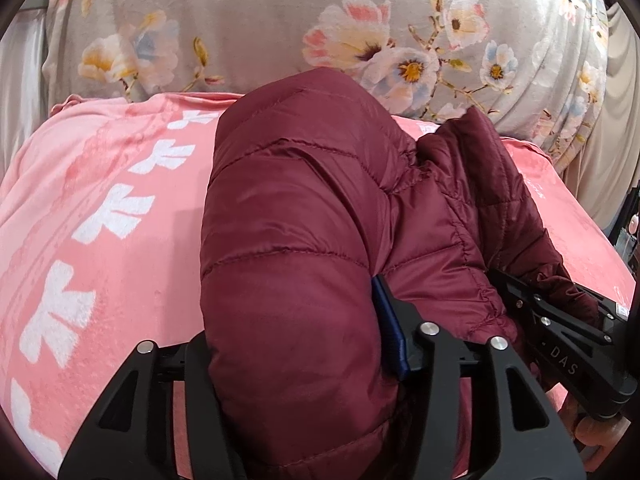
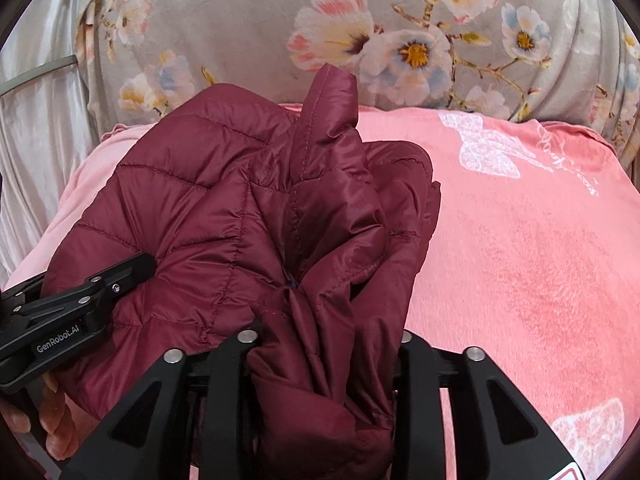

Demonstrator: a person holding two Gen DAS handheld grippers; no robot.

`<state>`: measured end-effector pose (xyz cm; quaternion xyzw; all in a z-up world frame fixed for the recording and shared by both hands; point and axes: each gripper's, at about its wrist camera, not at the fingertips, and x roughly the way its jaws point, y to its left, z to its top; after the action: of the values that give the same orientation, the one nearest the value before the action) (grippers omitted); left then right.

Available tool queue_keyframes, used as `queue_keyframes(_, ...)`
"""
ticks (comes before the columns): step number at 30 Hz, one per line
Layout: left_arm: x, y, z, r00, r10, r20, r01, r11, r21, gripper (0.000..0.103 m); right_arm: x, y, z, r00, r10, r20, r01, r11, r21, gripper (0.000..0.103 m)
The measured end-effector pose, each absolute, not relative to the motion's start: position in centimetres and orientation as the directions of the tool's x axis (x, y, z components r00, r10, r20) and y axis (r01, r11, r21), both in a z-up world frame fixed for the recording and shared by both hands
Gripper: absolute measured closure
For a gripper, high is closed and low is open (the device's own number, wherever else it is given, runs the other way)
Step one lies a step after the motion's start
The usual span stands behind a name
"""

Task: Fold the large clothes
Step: 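Lift the jacket end with both tools and fold it over onto itself, then open both tools and release the folded jacket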

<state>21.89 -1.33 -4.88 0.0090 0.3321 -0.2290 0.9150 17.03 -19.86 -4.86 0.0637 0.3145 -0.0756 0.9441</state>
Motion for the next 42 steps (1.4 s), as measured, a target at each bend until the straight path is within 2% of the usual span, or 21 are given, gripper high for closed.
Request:
queue_keyframes(4,21.7,-1.2,-4.8,0.676,-0.384,-0.629,0.395,0.909,-0.130,0.040,15.7,-20.5,-4.6,0.773,-0.098,-0.627,0.207,0.973,0.103,0.048)
queue_keyframes(6,21.2,-1.0,-4.4,0.686,-0.352,-0.637,0.370,0.922,-0.111,0.033,14.3,-21.0,-4.1,0.774,-0.101,-0.625,0.224,0.967,0.121,0.042)
queue_keyframes(9,19.9,-0.4,-3.3,0.717,-0.306,-0.626,0.335,0.939,-0.076,0.018,12.2,-21.9,-3.0,0.782,-0.096,-0.616,0.242,0.957,0.158,0.040)
queue_keyframes(12,18.1,0.3,-1.4,0.752,-0.256,-0.607,0.300,0.954,-0.032,0.015,10.4,-22.3,-1.5,0.805,-0.111,-0.583,0.266,0.945,0.187,0.041)
queue_keyframes(14,17.8,0.6,-0.3,0.762,-0.211,-0.612,0.258,0.966,-0.012,0.015,10.2,-21.9,-0.3,0.817,-0.113,-0.565,0.256,0.950,0.180,0.056)
queue_keyframes(15,17.9,0.8,0.4,0.765,-0.196,-0.614,0.237,0.971,-0.015,0.015,10.4,-21.5,0.4,0.821,-0.110,-0.560,0.245,0.954,0.171,0.069)
queue_keyframes(17,18.2,0.9,1.5,0.763,-0.176,-0.622,0.198,0.980,-0.035,0.015,11.2,-20.6,1.6,0.829,-0.098,-0.550,0.214,0.965,0.152,0.080)
queue_keyframes(19,19.1,0.9,2.6,0.748,-0.188,-0.637,0.171,0.981,-0.089,0.015,12.5,-19.5,2.0,0.828,-0.095,-0.553,0.192,0.974,0.120,0.095)
queue_keyframes(20,19.6,0.9,2.9,0.743,-0.195,-0.640,0.161,0.981,-0.112,0.015,13.3,-19.0,1.8,0.821,-0.104,-0.562,0.191,0.977,0.099,0.097)
queue_keyframes(23,21.1,-0.4,2.6,0.730,-0.145,-0.668,0.129,0.989,-0.074,0.017,15.2,-18.2,0.4,0.784,-0.138,-0.605,0.208,0.977,0.047,0.101)
queue_keyframes(26,22.4,-1.8,0.9,0.693,-0.107,-0.713,0.126,0.992,-0.026,0.026,16.5,-18.4,-1.8,0.744,-0.185,-0.643,0.249,0.968,0.010,0.102)
queue_keyframes(32,23.2,-2.5,-2.0,0.656,-0.092,-0.749,0.120,0.993,-0.017,0.025,17.2,-19.4,-4.6,0.693,-0.190,-0.696,0.275,0.961,0.011,0.103)
queue_keyframes(42,23.2,-3.4,-3.4,0.658,-0.089,-0.748,0.138,0.990,0.004,0.024,17.2,-19.5,-6.6,0.687,-0.198,-0.700,0.278,0.961,0.001,0.103)
